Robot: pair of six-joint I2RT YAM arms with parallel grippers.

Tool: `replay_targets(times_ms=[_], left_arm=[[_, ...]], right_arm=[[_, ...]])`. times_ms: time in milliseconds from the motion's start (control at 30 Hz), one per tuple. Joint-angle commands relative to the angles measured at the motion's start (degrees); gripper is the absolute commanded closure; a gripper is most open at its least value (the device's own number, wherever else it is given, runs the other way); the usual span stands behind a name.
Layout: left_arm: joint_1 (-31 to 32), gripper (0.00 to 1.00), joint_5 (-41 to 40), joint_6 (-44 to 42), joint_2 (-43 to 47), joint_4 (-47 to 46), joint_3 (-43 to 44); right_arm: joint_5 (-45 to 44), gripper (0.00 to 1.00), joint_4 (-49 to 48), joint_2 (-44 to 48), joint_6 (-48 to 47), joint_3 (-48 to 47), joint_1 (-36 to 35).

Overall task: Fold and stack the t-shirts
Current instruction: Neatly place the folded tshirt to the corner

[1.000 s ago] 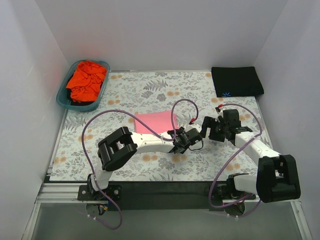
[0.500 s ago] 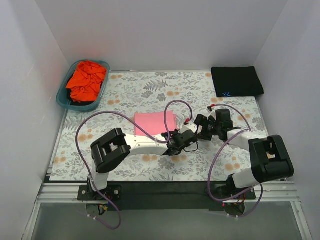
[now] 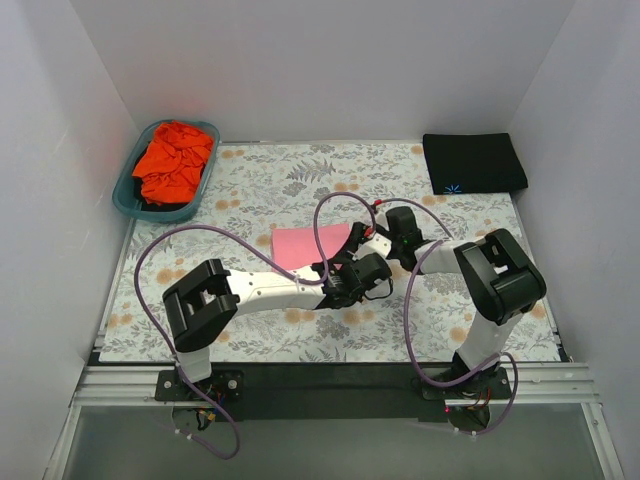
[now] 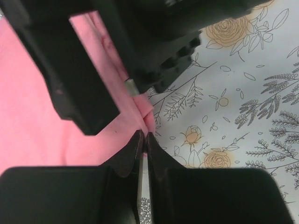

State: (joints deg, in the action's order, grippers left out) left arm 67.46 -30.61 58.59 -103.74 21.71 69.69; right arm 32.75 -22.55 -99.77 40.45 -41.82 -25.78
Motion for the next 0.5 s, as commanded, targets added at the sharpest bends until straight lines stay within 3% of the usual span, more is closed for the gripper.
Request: replay_targets(times_ms=[0,233,467], left_arm=[[0.13,1.00,0.11,1.09,3.02,-1.76,-1.05],[0.13,1.00,1.69,2.06,4.34,-4.05,-2.89],[0.13,0.91,2.13,4.16,5.22,-4.05,-2.81]], right_arm=[[-0.50,0.19,1.10,-3.50,0.42,-1.94,-2.60],[0.21,0.38,1.19,-6.67,-0.45,-4.58,-4.37],[-2.25,0.98,3.73,-5.62,-6.23,-5.11,-3.93]])
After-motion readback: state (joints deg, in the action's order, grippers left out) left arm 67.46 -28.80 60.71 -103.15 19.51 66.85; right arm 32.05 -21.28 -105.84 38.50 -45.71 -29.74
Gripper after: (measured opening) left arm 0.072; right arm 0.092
